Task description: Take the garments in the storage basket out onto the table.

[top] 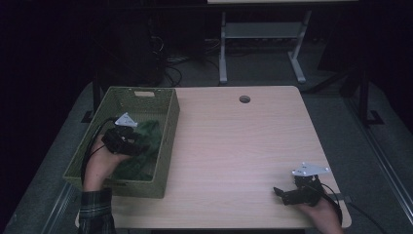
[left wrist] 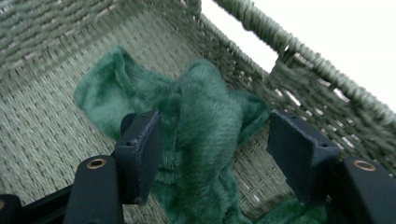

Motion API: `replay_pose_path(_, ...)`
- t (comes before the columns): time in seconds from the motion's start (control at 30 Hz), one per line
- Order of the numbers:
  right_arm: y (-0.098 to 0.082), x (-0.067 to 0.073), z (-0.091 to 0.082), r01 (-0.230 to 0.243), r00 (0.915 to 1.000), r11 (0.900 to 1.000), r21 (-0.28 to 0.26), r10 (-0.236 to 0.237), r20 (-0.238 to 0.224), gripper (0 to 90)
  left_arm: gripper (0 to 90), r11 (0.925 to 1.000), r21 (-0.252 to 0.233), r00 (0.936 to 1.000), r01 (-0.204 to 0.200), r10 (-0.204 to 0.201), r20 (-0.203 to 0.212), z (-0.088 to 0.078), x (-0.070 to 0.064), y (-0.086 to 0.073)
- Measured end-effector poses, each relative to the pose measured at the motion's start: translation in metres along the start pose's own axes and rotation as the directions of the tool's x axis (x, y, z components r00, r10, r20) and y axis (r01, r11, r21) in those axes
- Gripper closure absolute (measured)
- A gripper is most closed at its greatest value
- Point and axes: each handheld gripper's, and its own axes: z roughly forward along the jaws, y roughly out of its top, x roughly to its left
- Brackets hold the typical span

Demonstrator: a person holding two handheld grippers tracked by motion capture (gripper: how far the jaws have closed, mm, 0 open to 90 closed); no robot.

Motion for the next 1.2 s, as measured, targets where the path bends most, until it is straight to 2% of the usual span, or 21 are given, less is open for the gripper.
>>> replay_pose_path(0.43, 0.000, 0.000, 0.000, -0.001, 1.0000, 1.000, 0.000, 0.001, 0.000, 0.5, 34.1, 0.9971, 0.073, 0.9997, 0.024, -0.024, 0.000, 0.015, 0.009, -0.011)
replay_pose_path(0.97, 0.000, 0.000, 0.000, -0.001, 1.0000, 1.000, 0.000, 0.001, 0.000, 0.5, 37.3, 0.9868, 0.160, 0.9988, 0.027, -0.033, 0.037, 0.038, 0.013, -0.020)
replay_pose_path(1.07, 0.000, 0.000, 0.000, -0.001, 1.0000, 1.000, 0.000, 0.001, 0.000, 0.5, 40.7, 0.9842, 0.175, 0.9984, 0.025, -0.034, 0.045, 0.043, 0.014, -0.021)
replay_pose_path(1.2, 0.000, 0.000, 0.000, 0.000, 1.0000, 1.000, 0.000, 0.000, 0.000, 0.5, 50.8, 0.9831, 0.181, 0.9973, 0.027, -0.039, 0.063, 0.043, 0.014, -0.022)
